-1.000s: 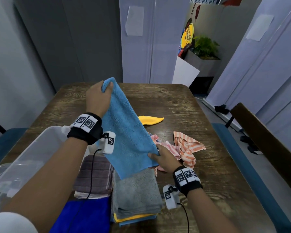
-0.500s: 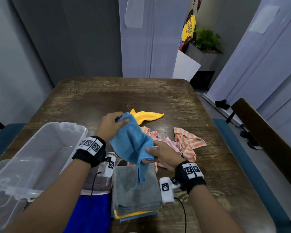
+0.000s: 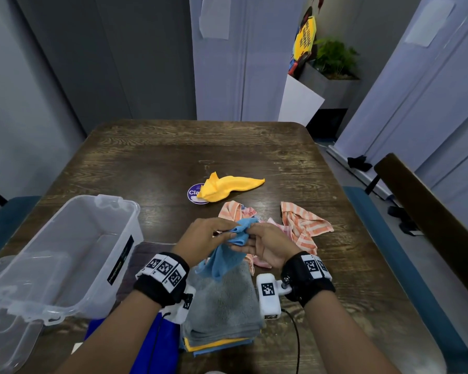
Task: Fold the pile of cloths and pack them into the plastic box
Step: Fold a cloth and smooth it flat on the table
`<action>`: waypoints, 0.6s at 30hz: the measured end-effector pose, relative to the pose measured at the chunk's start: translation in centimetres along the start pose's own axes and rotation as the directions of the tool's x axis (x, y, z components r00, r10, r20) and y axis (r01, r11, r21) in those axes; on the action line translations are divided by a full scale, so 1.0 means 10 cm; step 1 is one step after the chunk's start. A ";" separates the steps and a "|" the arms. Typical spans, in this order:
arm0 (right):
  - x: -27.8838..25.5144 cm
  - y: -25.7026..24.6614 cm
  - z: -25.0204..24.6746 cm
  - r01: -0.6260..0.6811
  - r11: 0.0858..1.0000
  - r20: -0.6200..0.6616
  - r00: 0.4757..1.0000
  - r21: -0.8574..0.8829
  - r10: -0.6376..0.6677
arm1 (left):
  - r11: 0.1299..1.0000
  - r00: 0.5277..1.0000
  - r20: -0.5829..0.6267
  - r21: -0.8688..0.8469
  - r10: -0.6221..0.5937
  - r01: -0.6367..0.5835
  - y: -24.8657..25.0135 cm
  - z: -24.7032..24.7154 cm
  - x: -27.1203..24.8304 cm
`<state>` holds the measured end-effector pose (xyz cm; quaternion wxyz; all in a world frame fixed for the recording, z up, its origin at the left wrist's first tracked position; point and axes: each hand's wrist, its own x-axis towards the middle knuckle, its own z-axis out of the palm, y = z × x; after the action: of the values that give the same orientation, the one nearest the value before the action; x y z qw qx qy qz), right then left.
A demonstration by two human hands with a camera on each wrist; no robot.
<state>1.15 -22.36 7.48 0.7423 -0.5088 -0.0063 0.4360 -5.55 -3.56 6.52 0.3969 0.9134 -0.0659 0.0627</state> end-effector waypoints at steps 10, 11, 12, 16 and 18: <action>0.05 -0.09 0.01 0.046 0.992 -0.083 0.995 -0.114 -0.055 | 0.993 0.999 -0.033 0.109 -0.031 0.034 -0.03 0.09 0.03; 0.06 -0.09 0.01 0.059 0.989 -0.082 0.994 -0.139 -0.071 | 0.996 0.990 -0.129 0.068 -0.048 0.057 -0.02 0.08 0.04; 0.06 -0.10 0.01 0.079 0.981 -0.080 0.992 -0.175 -0.094 | 0.997 0.973 -0.216 0.002 -0.079 0.081 0.01 0.07 0.06; 0.10 -0.08 -0.17 0.168 0.897 -0.257 0.922 -0.408 -0.290 | 0.953 0.946 -0.282 -0.293 -0.159 0.073 0.17 -0.12 0.10; 0.13 0.00 -0.29 0.175 0.854 -0.295 0.888 -0.491 -0.352 | 0.934 0.959 -0.259 -0.356 -0.114 0.015 0.24 -0.25 0.12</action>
<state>3.27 -23.70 5.49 0.6446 -0.7343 -0.0367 0.2095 -4.96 -3.40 10.14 0.5603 0.8121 0.0100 0.1630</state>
